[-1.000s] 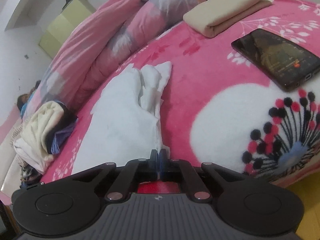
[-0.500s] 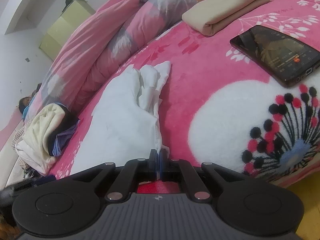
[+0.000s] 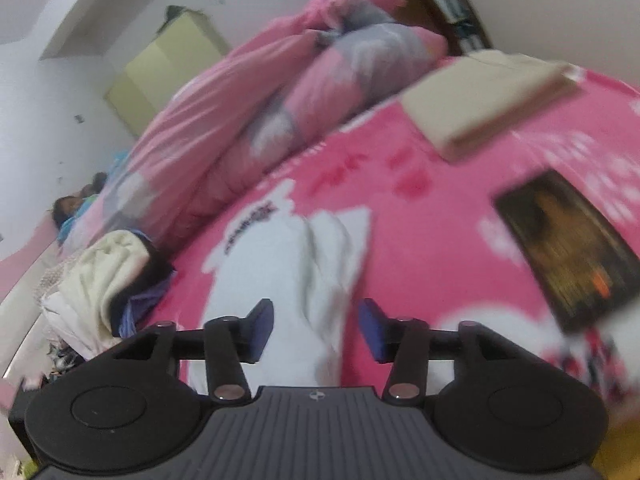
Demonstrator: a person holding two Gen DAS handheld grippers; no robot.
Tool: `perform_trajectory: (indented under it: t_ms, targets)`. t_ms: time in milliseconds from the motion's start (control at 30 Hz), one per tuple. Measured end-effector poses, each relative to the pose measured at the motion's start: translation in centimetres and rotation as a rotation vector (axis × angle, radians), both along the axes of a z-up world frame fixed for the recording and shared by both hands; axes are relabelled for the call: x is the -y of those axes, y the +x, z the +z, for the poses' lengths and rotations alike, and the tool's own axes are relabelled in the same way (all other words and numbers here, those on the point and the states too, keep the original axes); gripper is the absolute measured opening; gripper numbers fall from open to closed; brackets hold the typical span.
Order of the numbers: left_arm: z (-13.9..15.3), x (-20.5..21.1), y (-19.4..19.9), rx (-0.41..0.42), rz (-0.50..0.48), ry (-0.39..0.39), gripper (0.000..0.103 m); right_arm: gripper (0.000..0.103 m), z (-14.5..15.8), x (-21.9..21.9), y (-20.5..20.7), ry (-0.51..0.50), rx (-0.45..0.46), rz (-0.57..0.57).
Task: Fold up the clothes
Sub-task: 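Pinch the folded cloth edge with the left gripper while the right gripper smooths it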
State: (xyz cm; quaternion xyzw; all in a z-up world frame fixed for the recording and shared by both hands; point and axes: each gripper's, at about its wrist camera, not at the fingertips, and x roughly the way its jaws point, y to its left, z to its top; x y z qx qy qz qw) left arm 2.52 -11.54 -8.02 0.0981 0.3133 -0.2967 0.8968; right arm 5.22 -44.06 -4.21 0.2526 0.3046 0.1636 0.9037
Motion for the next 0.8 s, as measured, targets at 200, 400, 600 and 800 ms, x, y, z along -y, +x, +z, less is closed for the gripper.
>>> perform_trajectory:
  t_ms: [200, 400, 600, 800]
  targets:
    - [-0.4, -0.5, 0.5, -0.003, -0.042, -0.034, 0.034, 0.065, -0.3, -1.3, 9.3, -0.006, -0.055, 0.13]
    - [-0.7, -1.3, 0.9, -0.019, -0.064, -0.08, 0.035, 0.067, -1.4, -2.6, 16.5, -0.04, -0.135, 0.197]
    - [-0.9, -1.8, 1.4, -0.043, -0.067, -0.117, 0.035, 0.069, -2.7, -4.8, 20.2, -0.073, -0.205, 0.289]
    - [-0.7, -1.7, 1.4, -0.046, -0.07, -0.104, 0.035, 0.005, -2.9, -6.6, 19.4, -0.129, -0.184, 0.329]
